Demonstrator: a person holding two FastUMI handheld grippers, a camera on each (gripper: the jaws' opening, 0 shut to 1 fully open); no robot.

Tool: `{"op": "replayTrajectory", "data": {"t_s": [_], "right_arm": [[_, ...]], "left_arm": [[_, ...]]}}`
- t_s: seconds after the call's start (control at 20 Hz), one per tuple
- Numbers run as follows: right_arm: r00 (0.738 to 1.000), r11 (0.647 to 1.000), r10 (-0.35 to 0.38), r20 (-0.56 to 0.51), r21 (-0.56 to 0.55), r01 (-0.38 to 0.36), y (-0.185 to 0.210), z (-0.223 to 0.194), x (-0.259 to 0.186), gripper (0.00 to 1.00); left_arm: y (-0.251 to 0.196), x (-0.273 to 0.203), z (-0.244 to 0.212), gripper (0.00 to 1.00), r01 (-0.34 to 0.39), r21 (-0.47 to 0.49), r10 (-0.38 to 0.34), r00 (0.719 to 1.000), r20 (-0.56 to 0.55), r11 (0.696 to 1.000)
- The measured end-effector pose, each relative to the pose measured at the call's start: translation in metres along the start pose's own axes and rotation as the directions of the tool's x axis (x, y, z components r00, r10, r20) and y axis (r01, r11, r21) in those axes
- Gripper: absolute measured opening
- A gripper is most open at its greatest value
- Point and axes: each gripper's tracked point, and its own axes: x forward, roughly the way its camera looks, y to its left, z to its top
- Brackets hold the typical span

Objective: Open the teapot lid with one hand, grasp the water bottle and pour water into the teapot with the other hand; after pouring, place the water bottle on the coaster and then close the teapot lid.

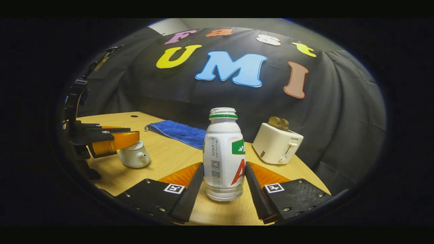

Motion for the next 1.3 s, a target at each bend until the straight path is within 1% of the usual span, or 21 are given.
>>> {"op": "replayTrajectory", "data": {"t_s": [0.15, 0.2, 0.25, 0.35, 0.4, 0.5, 0.6, 0.7, 0.75, 0.8, 0.85, 0.9, 0.95, 1.0, 1.05, 1.1, 1.25, 1.3], "right_arm": [[1.0, 1.0, -0.005, -0.002, 0.012, 0.005, 0.0, 0.004, 0.005, 0.71], [1.0, 1.0, -0.007, -0.002, 0.02, 0.007, 0.001, 0.005, 0.007, 0.71], [1.0, 1.0, -0.009, -0.002, 0.025, 0.009, 0.001, 0.008, 0.01, 0.71], [1.0, 0.999, -0.015, -0.005, 0.034, 0.016, 0.001, 0.013, 0.017, 0.71], [1.0, 0.999, -0.013, -0.003, 0.045, 0.013, 0.003, 0.015, 0.02, 0.71], [1.0, 0.997, -0.015, -0.001, 0.072, 0.015, 0.004, 0.019, 0.027, 0.71], [1.0, 0.995, -0.027, -0.003, 0.091, 0.027, 0.002, 0.021, 0.035, 0.71], [0.999, 0.994, -0.034, -0.001, 0.105, 0.034, 0.003, 0.023, 0.043, 0.71], [0.999, 0.994, -0.039, -0.002, 0.106, 0.039, 0.003, 0.023, 0.048, 0.71], [0.999, 0.993, -0.042, -0.001, 0.111, 0.042, 0.002, 0.023, 0.051, 0.71], [0.999, 0.991, -0.041, 0.001, 0.124, 0.04, 0.003, 0.024, 0.056, 0.71], [0.999, 0.99, -0.036, -0.001, 0.138, 0.036, 0.005, 0.023, 0.061, 0.71], [0.999, 0.988, -0.035, -0.003, 0.151, 0.035, 0.007, 0.023, 0.066, 0.71], [0.999, 0.986, -0.036, -0.001, 0.161, 0.035, 0.007, 0.024, 0.071, 0.71], [0.999, 0.985, -0.038, 0.001, 0.17, 0.037, 0.007, 0.024, 0.076, 0.71], [0.999, 0.984, -0.037, 0.001, 0.174, 0.037, 0.009, 0.023, 0.079, 0.71], [0.999, 0.983, -0.038, -0.006, 0.179, 0.038, 0.011, 0.015, 0.089, 0.71], [0.999, 0.982, -0.04, 0.008, 0.183, 0.038, 0.01, 0.016, 0.091, 0.71]], "left_arm": [[0.0, -0.004, 0.01, 0.55, 0.002, 0.001, -0.002, 1.0, 0.031, 1.0], [0.002, -0.007, 0.012, 0.5, -0.005, 0.009, 0.005, 0.999, 0.044, 1.0], [0.003, -0.008, 0.016, 0.55, -0.011, 0.014, 0.01, 0.998, 0.056, 1.0], [0.004, -0.011, 0.021, 0.49, -0.012, 0.007, 0.011, 0.997, 0.074, 1.0], [0.004, -0.011, 0.021, 0.49, -0.009, 0.002, 0.009, 0.997, 0.079, 1.0], [0.002, -0.011, 0.021, 0.55, -0.009, 0.005, 0.008, 0.997, 0.077, 1.0], [0.001, -0.012, 0.021, 0.55, -0.008, 0.013, 0.007, 0.997, 0.077, 1.0], [0.001, -0.014, 0.022, 0.52, -0.007, 0.013, 0.006, 0.996, 0.085, 1.0], [0.002, -0.014, 0.025, 0.52, -0.011, 0.015, 0.01, 0.996, 0.094, 1.0], [0.003, -0.015, 0.027, 0.55, -0.017, 0.017, 0.015, 0.995, 0.1, 1.0], [0.005, -0.016, 0.028, 0.52, -0.021, 0.017, 0.019, 0.994, 0.104, 1.0], [0.006, -0.016, 0.029, 0.55, -0.022, 0.014, 0.02, 0.994, 0.105, 1.0], [0.007, -0.016, 0.029, 0.55, -0.021, 0.01, 0.02, 0.994, 0.104, 1.0], [0.008, -0.016, 0.028, 0.49, -0.023, 0.005, 0.022, 0.994, 0.104, 1.0], [0.01, -0.015, 0.028, 0.49, -0.027, 0.004, 0.026, 0.994, 0.102, 1.0], [0.011, -0.015, 0.027, 0.55, -0.03, 0.003, 0.029, 0.994, 0.102, 1.0], [0.013, -0.016, 0.028, 0.55, -0.037, 0.002, 0.036, 0.994, 0.102, 0.999], [0.013, -0.015, 0.027, 0.52, -0.039, 0.005, 0.038, 0.994, 0.101, 0.999]]}}
